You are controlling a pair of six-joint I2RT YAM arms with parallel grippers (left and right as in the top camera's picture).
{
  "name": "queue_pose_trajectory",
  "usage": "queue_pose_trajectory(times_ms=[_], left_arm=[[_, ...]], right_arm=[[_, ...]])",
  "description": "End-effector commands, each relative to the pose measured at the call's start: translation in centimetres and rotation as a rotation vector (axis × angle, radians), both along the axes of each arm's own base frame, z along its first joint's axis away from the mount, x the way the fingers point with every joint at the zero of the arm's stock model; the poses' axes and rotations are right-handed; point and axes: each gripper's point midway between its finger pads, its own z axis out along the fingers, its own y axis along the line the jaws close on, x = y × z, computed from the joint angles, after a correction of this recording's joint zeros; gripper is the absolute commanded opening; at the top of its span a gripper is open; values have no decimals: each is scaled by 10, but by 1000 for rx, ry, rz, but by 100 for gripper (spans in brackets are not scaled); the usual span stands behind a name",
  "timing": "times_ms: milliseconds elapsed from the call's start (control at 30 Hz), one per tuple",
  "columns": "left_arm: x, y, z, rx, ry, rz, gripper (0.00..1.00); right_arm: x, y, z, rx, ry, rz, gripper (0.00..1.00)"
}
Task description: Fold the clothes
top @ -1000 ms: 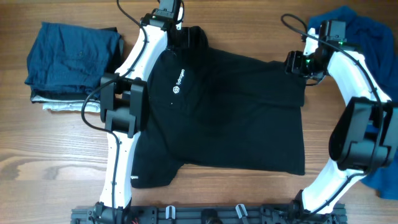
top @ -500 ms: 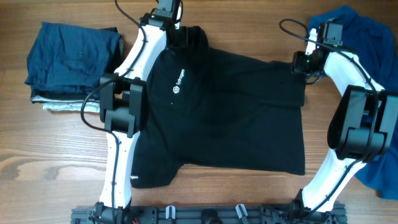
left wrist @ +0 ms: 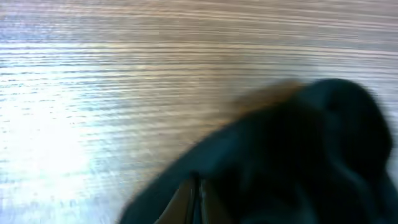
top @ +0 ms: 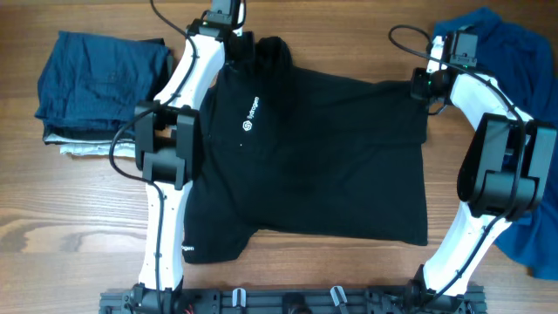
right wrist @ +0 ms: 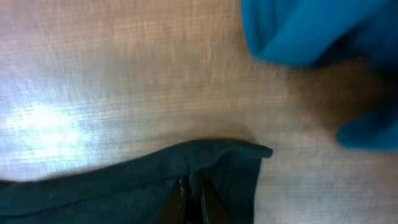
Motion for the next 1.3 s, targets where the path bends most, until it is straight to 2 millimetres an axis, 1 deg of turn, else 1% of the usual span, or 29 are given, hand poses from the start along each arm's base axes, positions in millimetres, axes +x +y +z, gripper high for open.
queue_pose_trajectory(times_ms=[0, 100, 133, 167, 200, 233, 267, 300, 333, 367, 400, 467, 533, 600, 633, 700, 733, 767, 833, 900, 967, 1000, 1067, 1100, 1167, 1233, 1267], left_arm=[[8, 27, -23, 25, 12, 32, 4], [15, 42, -20, 20, -10, 57, 4], [18, 45, -19, 18, -17, 65, 4], [21, 49, -17, 16, -31, 70, 4], [24, 50, -9, 13, -51, 73, 4], [28, 50, 1, 9, -74, 74, 4], [33, 49, 20, 1, -115, 75, 4], [38, 48, 41, -7, -157, 75, 4], [42, 46, 66, -15, -201, 73, 4], [43, 42, 98, -35, -252, 62, 4], [41, 34, 112, -61, -270, 39, 4], [35, 16, 125, -109, -275, -17, 4], [27, -4, 123, -144, -256, -102, 4], [20, -13, 111, -144, -216, -119, 4], [17, -16, 100, -139, -189, -127, 4], [12, -21, 84, -135, -150, -135, 4], [10, -23, 76, -133, -131, -136, 4], [8, -24, 66, -133, -108, -138, 4], [4, -25, 47, -133, -65, -142, 4], [1, -26, 27, -128, -30, -142, 4], [-2, -28, 9, -124, -1, -143, 4], [-3, -28, 1, -122, 13, -143, 4], [-5, -27, -8, -119, 30, -141, 4], [-5, -27, -8, -119, 31, -141, 4], [-3, -27, -8, -119, 24, -141, 4], [-1, -28, -6, -121, 12, -142, 4], [0, -28, -6, -122, 9, -142, 4]], right_arm=[[13, -13, -1, -47, -46, -24, 4], [22, -20, 6, -79, -91, -41, 4], [24, -20, 7, -80, -100, -40, 10], [25, -20, 8, -81, -107, -41, 25], [26, -20, 9, -81, -112, -41, 32], [27, -21, 10, -82, -117, -41, 45], [29, -21, 11, -83, -123, -42, 86], [30, -22, 14, -88, -132, -45, 96], [33, -23, 19, -88, -140, -46, 100], [34, -23, 30, -87, -146, -48, 99], [33, -22, 38, -82, -144, -45, 99], [26, -20, 53, -60, -126, -69, 99], [16, -16, 65, -15, -98, -113, 99], [9, -4, 69, 47, -77, -83, 100], [4, 7, 66, 96, -53, -55, 100], [-6, 22, 59, 168, -8, -14, 99], [-9, 29, 57, 198, 10, 10, 97], [-12, 37, 55, 229, 25, 34, 93], [-15, 47, 51, 252, 42, 55, 82], [-15, 53, 46, 253, 55, 64, 76], [-15, 57, 38, 255, 67, 71, 63], [-15, 58, 34, 255, 70, 74, 54], [-14, 61, 20, 257, 85, 79, 31], [-13, 62, 15, 257, 90, 83, 29], [-12, 64, 0, 239, 101, 123, 29], [-11, 57, -13, 208, 113, 117, 31], [-10, 55, -15, 197, 114, 110, 32]])
